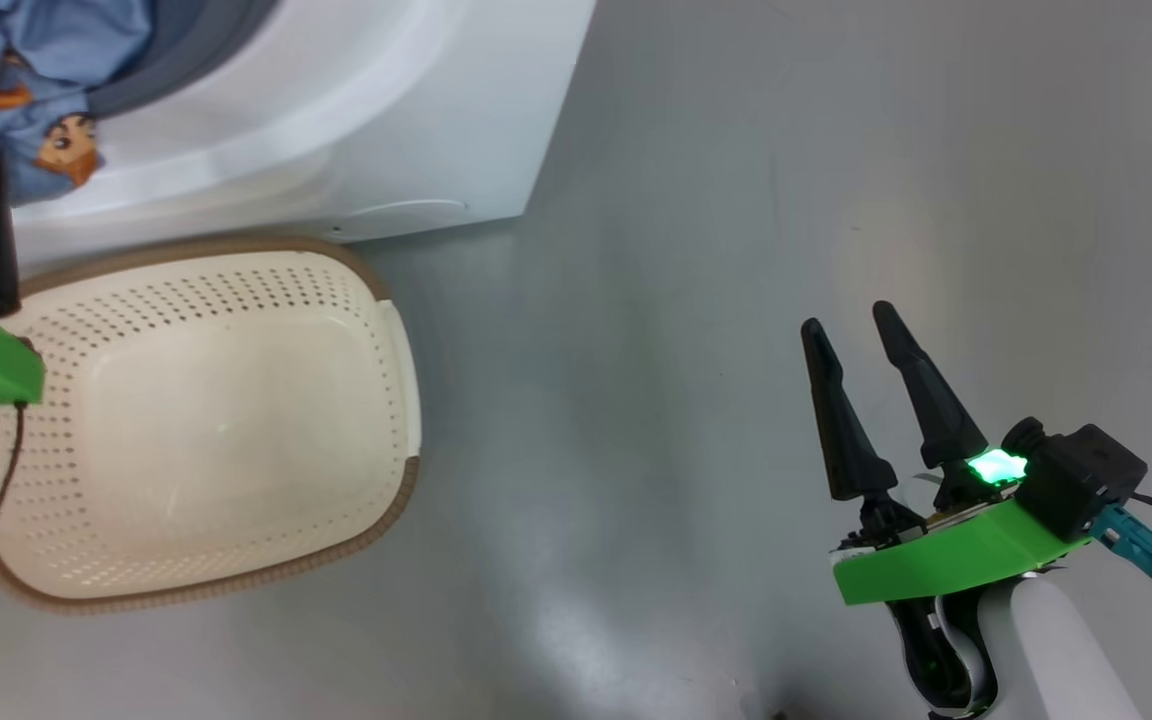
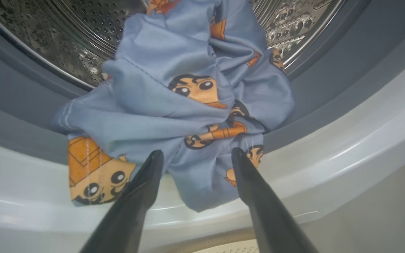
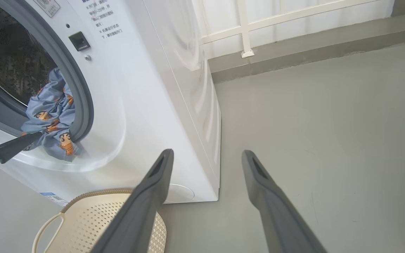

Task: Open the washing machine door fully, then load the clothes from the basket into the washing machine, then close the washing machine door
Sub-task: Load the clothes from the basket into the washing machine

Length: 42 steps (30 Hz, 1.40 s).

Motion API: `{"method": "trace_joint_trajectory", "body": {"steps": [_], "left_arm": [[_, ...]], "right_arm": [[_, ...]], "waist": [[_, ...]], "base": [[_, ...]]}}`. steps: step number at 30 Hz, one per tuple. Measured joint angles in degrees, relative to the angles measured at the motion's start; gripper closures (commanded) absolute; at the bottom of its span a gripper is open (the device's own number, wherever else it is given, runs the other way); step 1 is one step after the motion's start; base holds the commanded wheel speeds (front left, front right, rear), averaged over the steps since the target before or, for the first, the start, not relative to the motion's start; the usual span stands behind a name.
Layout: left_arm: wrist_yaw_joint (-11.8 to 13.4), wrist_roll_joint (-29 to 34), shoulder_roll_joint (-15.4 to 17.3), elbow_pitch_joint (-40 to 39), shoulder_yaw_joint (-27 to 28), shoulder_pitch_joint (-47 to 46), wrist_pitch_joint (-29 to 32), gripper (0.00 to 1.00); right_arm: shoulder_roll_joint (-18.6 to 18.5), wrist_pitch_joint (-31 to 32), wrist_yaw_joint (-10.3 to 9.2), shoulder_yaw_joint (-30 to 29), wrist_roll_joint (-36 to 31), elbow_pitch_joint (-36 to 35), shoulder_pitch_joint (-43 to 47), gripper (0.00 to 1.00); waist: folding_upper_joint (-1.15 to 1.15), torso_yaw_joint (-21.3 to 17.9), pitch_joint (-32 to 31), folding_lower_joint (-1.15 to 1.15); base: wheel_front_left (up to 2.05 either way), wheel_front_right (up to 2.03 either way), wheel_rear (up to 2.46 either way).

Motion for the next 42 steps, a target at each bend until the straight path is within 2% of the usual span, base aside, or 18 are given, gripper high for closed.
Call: {"method": "trace_joint_trajectory", "body": {"steps": [6,10,19,29,30,31,33,34,42], "left_arm": [[0.0,-0.8,2.0,1.6,-3.0,-1.7,0.0,0.0],[0.0,1.7,2.8,3.7,-0.7,-2.9,0.0,0.0],[0.0,6.2,2.8,5.8,0.6,-3.9,0.0,0.0],[0.0,4.6,2.9,9.7,-1.8,-6.3,0.0,0.0],[0.0,4.1,3.0,10.0,-2.0,-6.5,0.0,0.22],[0.0,3.5,3.1,10.3,-2.1,-6.7,0.0,0.52],[0.0,2.3,3.2,10.8,-2.1,-7.3,0.0,0.95],[0.0,1.7,3.2,11.0,-2.0,-7.6,0.0,1.0],[0.0,-1.4,3.3,10.2,-3.4,-8.3,0.0,1.0]], "right_arm": [[0.0,0.0,0.0,0.5,1.1,-0.2,0.0,0.0],[0.0,0.0,0.0,1.0,1.5,-0.2,0.0,0.0],[0.0,0.0,0.0,1.8,1.5,-0.3,0.0,0.0],[0.0,0.0,0.0,2.4,1.5,-0.3,0.0,0.0],[0.0,0.0,0.0,2.4,1.5,-0.3,0.0,0.0],[0.0,0.0,0.01,2.4,1.5,-0.3,0.0,0.0],[0.0,0.0,0.0,2.4,1.5,-0.3,0.0,0.0],[0.0,0.0,0.0,2.4,1.5,-0.3,0.0,0.0],[0.0,0.0,0.0,1.9,2.1,-0.7,0.0,0.0]], "waist": [[0.0,-1.3,1.2,0.0],[0.0,-1.8,1.5,0.0],[0.0,-2.4,1.6,0.0],[0.0,-3.2,1.5,0.0],[0.0,-3.3,1.5,0.0],[0.0,-3.4,1.5,0.0],[0.0,-3.5,1.5,0.0],[0.0,-3.5,1.6,0.0],[0.0,-3.2,2.0,0.0]], "base": [[0.0,0.0,0.0],[0.0,0.0,0.0],[0.0,0.0,0.0],[0.0,0.0,0.0],[0.0,0.0,0.0],[0.0,0.0,0.0],[0.0,0.0,0.0],[0.0,0.0,0.0],[0.0,0.0,0.0]]}}
